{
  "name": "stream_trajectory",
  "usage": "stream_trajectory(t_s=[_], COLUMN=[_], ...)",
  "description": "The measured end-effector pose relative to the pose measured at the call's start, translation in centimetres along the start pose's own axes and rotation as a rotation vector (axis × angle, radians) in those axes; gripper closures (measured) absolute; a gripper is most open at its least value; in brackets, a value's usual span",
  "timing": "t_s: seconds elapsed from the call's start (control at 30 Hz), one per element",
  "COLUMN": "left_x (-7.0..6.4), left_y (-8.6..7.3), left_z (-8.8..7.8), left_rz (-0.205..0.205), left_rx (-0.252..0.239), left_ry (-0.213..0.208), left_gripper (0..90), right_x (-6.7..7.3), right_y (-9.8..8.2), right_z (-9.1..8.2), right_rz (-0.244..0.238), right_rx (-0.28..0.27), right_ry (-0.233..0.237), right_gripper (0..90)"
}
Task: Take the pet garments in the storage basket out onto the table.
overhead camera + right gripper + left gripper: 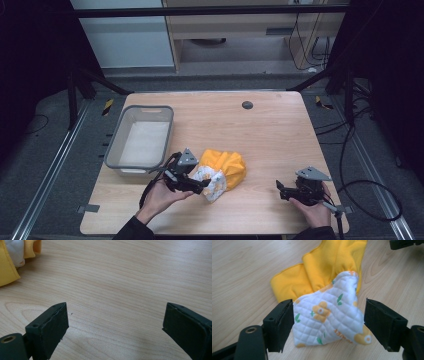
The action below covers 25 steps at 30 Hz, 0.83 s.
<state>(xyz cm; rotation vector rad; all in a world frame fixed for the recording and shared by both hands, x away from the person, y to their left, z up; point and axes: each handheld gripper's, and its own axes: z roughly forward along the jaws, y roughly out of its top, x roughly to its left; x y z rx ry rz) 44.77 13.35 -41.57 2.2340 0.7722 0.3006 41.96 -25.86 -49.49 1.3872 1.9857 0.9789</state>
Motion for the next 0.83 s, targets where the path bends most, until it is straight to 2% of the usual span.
stream_trajectory(t_s=[0.13, 0.17, 0.43, 0.63, 0.77, 0.83], left_x=[0.5, 0.5, 1.5, 2.0, 2.7, 3.2], left_y=[-1.7, -1.7, -4.9, -7.3, -8.9, -9.9], left_z=[-1.1, -1.1, -2.5, -3.5, -4.0, -4.3], left_rz=[-0.029, -0.029, -0.096, -0.137, -0.169, -0.198], left_rx=[-0.036, -0.036, -0.078, -0.125, -0.124, -0.128], left_ry=[0.024, 0.024, 0.057, 0.101, 0.134, 0.155], left_gripper=[22.7, 22.8, 24.6, 25.3, 25.2, 24.7], right_x=[0.0, 0.0, -0.1, 0.0, 0.0, 0.0], right_y=[0.0, 0.0, -0.1, -0.2, -0.3, -0.3], right_z=[0.0, 0.0, -0.1, -0.1, -0.1, -0.1], right_rz=[0.000, 0.000, -0.001, -0.011, -0.012, -0.014], right_rx=[-0.002, -0.002, -0.004, 0.001, 0.002, 0.006], right_ry=[0.000, 0.000, -0.004, -0.009, -0.010, -0.013], right_gripper=[6.0, 6.0, 5.8, 5.4, 5.2, 5.0])
